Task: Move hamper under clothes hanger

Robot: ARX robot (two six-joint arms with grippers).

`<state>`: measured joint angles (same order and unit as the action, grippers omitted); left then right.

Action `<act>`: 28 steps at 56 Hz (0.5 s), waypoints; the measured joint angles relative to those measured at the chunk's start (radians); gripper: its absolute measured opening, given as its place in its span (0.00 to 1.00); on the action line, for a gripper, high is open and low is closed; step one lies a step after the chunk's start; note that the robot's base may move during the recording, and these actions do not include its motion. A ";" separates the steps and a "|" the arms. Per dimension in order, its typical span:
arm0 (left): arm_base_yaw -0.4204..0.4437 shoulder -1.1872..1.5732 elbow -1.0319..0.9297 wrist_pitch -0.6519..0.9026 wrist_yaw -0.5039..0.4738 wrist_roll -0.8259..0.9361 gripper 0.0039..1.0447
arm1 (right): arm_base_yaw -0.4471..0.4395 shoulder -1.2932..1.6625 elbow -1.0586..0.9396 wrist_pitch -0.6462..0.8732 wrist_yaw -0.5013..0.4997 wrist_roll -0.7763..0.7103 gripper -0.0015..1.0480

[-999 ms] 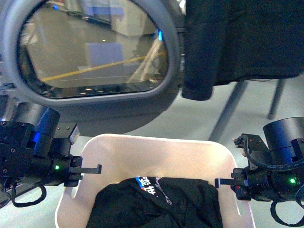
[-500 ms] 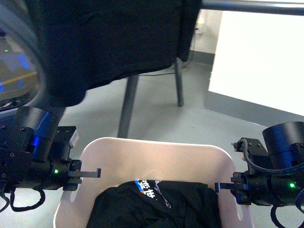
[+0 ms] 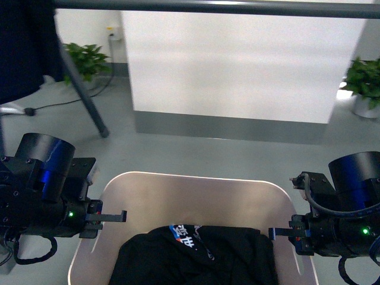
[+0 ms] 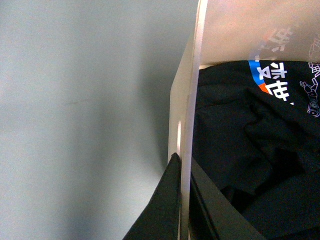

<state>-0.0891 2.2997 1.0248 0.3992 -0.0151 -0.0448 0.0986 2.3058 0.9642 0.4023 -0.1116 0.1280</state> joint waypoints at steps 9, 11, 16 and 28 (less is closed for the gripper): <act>-0.003 0.000 0.001 0.000 0.002 0.000 0.04 | -0.003 0.000 -0.002 0.000 0.001 0.000 0.03; -0.015 0.000 0.002 0.000 0.012 0.000 0.04 | -0.012 0.000 -0.002 0.000 0.005 0.000 0.03; -0.029 0.000 0.002 0.000 0.026 0.000 0.04 | -0.029 0.000 -0.005 0.000 0.013 -0.003 0.03; -0.006 0.000 0.002 0.000 -0.006 0.000 0.04 | -0.002 0.000 -0.005 0.000 0.000 -0.003 0.03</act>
<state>-0.0956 2.2997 1.0267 0.3992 -0.0208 -0.0448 0.0967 2.3062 0.9588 0.4019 -0.1120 0.1249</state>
